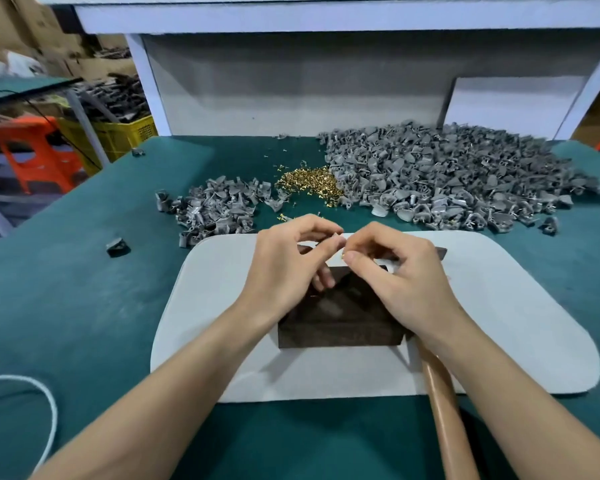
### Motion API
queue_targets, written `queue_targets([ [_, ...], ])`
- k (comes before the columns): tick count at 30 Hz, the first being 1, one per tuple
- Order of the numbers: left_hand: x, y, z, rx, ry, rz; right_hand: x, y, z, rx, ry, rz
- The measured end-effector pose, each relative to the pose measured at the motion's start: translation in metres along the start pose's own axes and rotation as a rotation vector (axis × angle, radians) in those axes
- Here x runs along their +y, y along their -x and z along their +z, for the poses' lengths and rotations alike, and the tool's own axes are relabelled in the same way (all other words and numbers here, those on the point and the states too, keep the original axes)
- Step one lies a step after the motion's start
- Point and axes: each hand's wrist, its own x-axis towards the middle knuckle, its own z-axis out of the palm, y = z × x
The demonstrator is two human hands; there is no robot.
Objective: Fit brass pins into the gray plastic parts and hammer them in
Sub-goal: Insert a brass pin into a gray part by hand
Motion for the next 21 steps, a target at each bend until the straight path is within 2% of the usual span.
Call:
queue_targets([
  [7,-0.0044,0.0042,-0.0032,0.004,-0.192,0.155,-0.0012,0.0036,0.0078,0.016,0.101,-0.045],
  [13,-0.0026,0.0084,-0.0017,-0.007,-0.354,0.373,0.0009,0.0024,0.0047,0.087,0.026,0.005],
  [21,-0.0023,0.005,-0.0075,-0.145,0.107,0.086,0.005,0.0018,0.0049,0.134,-0.022,0.036],
])
